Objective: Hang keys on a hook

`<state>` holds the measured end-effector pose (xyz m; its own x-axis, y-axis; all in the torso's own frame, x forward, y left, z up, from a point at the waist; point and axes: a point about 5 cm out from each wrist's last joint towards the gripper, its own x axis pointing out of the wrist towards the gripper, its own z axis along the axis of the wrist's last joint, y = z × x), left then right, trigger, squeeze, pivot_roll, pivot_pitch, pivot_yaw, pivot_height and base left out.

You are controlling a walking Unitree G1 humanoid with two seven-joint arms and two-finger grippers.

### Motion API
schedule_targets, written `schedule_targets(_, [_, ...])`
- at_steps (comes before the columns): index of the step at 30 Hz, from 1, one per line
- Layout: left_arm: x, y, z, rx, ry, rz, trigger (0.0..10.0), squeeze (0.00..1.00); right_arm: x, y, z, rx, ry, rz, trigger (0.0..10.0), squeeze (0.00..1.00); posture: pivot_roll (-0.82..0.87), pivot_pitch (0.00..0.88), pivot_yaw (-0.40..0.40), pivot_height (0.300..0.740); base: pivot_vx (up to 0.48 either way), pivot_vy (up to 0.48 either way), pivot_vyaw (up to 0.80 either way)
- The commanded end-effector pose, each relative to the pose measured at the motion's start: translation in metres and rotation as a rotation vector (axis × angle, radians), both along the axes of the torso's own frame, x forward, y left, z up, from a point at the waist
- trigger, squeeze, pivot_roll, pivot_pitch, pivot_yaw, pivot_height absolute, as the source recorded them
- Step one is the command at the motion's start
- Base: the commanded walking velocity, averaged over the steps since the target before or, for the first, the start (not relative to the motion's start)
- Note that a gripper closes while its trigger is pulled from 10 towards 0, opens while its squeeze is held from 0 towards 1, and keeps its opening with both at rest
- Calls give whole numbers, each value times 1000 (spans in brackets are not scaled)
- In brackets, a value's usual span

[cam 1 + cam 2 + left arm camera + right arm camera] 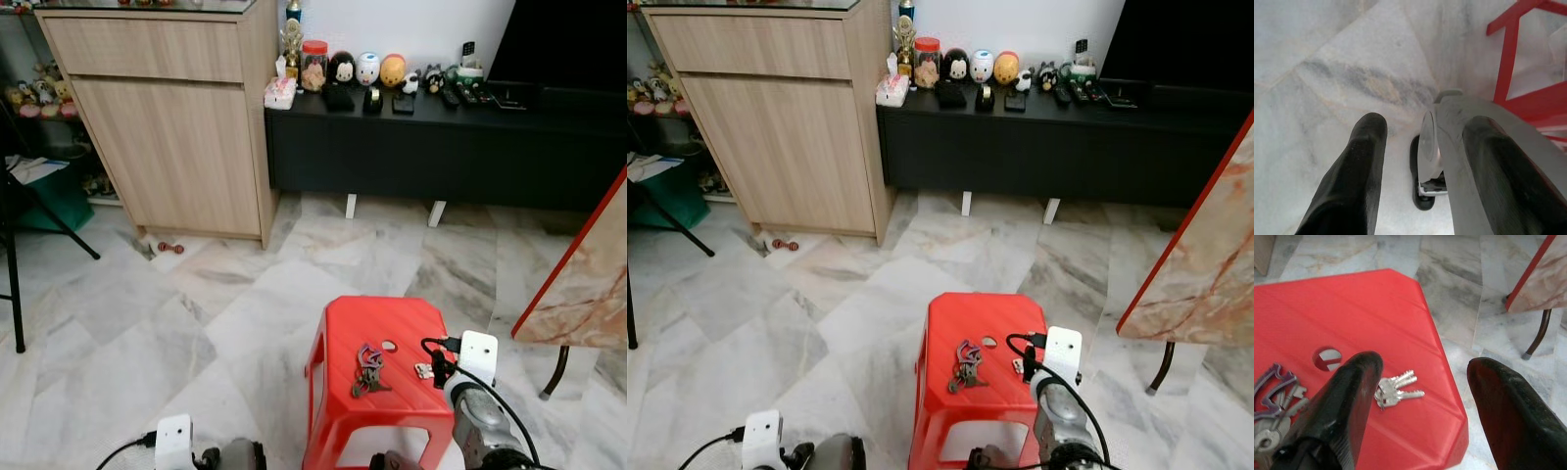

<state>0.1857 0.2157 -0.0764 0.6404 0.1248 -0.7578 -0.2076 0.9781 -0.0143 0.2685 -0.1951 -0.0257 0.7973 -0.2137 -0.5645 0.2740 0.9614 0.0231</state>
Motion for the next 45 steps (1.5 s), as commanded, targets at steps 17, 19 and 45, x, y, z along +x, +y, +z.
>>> schedule_targets(17, [1, -4, 0, -2, -2, -17, 10000, 0, -1, 2, -2, 17, 13, 12, 10000, 0, 78, 20, -72, 628, 174, 0, 0])
schedule_targets(19, [1, -4, 0, -3, -1, -18, 10000, 0, -2, 2, -2, 19, 14, 13, 10000, 0, 78, 20, -72, 628, 129, 0, 0])
schedule_targets(45, [4, -4, 2, -4, -15, -19, 10000, 0, -6, 5, -7, 27, 36, 24, 10000, 0, 79, 22, -73, 628, 229, 0, 0])
